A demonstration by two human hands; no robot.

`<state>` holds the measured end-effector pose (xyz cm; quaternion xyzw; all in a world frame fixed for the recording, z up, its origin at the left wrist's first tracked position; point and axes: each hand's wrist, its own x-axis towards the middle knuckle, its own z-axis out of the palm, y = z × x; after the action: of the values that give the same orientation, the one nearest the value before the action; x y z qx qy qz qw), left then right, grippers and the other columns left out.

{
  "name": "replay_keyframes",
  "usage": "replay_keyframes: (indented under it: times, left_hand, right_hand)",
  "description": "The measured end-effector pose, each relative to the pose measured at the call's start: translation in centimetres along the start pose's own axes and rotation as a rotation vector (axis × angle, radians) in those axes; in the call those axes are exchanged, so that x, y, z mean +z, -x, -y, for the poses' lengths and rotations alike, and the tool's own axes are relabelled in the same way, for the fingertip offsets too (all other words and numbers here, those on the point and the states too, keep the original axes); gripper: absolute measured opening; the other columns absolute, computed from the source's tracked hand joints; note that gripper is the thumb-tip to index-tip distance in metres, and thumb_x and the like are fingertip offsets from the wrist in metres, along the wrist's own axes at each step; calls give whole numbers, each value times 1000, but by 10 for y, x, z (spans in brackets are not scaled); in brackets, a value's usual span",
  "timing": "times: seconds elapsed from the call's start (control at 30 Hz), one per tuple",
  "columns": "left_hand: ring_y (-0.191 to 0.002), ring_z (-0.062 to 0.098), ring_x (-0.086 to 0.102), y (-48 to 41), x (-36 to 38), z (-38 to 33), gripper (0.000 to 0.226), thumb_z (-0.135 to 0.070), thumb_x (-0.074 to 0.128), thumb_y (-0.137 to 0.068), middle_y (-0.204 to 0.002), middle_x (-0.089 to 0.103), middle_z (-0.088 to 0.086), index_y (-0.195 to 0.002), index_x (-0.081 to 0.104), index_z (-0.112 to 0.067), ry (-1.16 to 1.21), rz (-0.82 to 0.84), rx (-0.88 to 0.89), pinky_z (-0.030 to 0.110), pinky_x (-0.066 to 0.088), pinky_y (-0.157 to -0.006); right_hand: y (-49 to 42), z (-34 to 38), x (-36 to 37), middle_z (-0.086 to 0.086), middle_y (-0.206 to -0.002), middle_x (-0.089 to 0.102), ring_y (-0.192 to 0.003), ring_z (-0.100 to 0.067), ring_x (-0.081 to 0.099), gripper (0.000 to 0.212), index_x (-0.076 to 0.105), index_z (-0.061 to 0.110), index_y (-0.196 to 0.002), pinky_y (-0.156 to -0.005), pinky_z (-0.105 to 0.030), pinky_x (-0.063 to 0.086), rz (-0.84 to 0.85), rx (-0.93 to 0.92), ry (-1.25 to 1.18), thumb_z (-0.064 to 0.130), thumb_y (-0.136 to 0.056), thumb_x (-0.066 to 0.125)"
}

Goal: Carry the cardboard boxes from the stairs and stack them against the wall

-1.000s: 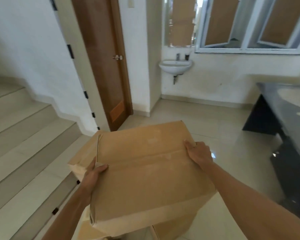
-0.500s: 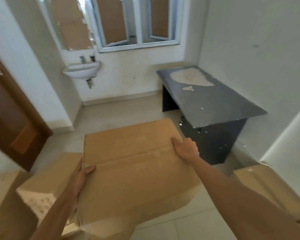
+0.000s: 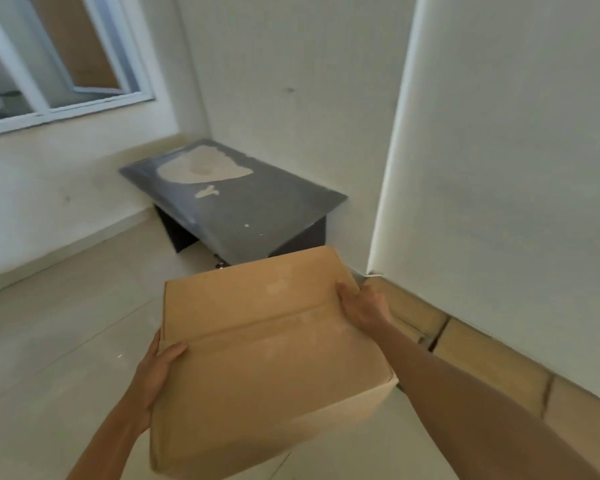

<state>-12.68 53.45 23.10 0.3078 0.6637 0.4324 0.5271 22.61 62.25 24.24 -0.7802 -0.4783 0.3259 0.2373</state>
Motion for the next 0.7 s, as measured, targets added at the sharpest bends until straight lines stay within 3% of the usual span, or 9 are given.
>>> replay_keyframes:
  times: [0.17, 0.53, 0.7]
  left_hand:
    - [-102, 25, 64, -57, 51, -26, 45, -35, 61, -90, -118, 63, -2, -132, 45, -42, -106, 160, 0, 40, 53, -79]
    - [-107, 27, 60, -156, 217, -65, 64, -44, 66, -85, -126, 59, 4, -142, 38, -39, -358, 407, -4, 53, 47, -97]
    - [-101, 23, 56, -195, 309, -85, 59, -39, 61, -89, -117, 57, 0, -143, 36, -37, -445, 468, 6, 47, 45, -92]
  right_hand:
    - [-15, -28, -26, -15, -119, 64, -108, -34, 60, 72, 61, 8, -122, -88, -38, 47, -120, 138, -57, 67, -86, 41]
    - [-89, -109, -93, -14, -126, 60, -115, -34, 57, 78, 54, 8, -130, -95, -42, 48, -340, 416, -159, 70, -84, 43]
    - [-150, -138, -129, -13, -123, 62, -111, -35, 58, 80, 56, 9, -127, -93, -43, 49, -383, 479, -193, 73, -82, 40]
